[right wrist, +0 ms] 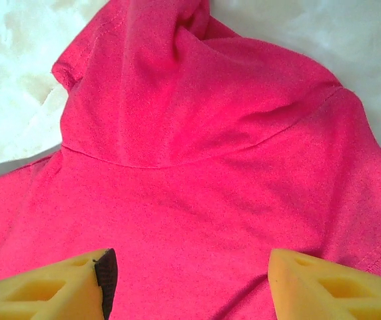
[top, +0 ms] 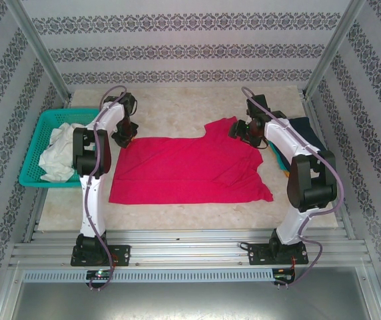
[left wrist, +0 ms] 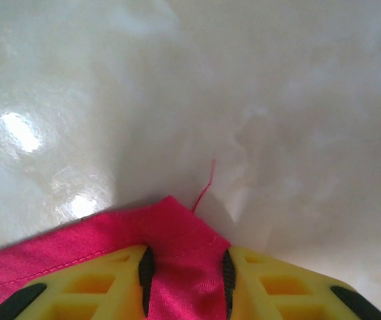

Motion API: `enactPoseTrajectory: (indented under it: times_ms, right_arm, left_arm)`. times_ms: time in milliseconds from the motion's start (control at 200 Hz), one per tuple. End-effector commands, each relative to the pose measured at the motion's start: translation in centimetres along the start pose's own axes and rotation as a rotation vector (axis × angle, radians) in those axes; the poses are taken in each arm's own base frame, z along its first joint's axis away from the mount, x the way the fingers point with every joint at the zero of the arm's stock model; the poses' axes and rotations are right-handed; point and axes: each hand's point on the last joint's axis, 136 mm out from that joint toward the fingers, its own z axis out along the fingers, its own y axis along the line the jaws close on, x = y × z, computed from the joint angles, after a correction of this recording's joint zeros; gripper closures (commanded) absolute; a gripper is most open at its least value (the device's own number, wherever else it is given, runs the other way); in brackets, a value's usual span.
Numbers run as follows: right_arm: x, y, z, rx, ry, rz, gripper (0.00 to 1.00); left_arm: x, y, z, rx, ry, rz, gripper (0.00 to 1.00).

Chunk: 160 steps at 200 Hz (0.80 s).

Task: Fold and stack the t-shirts

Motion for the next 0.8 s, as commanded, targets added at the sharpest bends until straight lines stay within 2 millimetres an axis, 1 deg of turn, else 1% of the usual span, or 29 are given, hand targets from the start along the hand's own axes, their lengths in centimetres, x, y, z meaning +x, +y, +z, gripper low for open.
enactPoseTrajectory:
  times_ms: [0, 135, 220, 455, 629, 709, 794]
  right_arm:
    - [-0.2, 0.2, 0.1, 0.005, 0.009, -0.013, 0.38]
    - [-0.5, 0.4, 0.4, -0.003, 0.010, -0.009, 0.38]
    - [-0.6, 0.5, 0.7, -0.006, 0.009, -0.008, 0.38]
    - [-1.3, 0.4, 1.1, -0.011, 0.011, -0.008, 0.38]
    - [-1.8, 0.4, 1.4, -0.015, 0.015, -0.003, 0.38]
    - [-2.0, 0.4, 1.5, -0.016, 0.016, -0.003, 0.38]
    - [-2.1, 0.5, 1.5, -0.016, 0.017, 0.000, 0.38]
  left_arm:
    - [0.0, 1.0, 0.1, -0.038, 0.028, 0.007, 0.62]
    - [-0.3, 0.6, -1.9, 0.002, 0.005, -0.012, 0.57]
    - [-0.5, 0.3, -2.6, 0.022, -0.002, -0.026, 0.56]
    - [-0.1, -0.5, -2.0, 0.035, 0.022, -0.052, 0.55]
    - [-0.7, -1.3, -2.3, 0.058, 0.008, -0.063, 0.51]
    - [-0.8, -1.6, -2.3, 0.052, 0.010, -0.061, 0.51]
    - [-0.7, -1.7, -1.8, 0.042, 0.023, -0.059, 0.52]
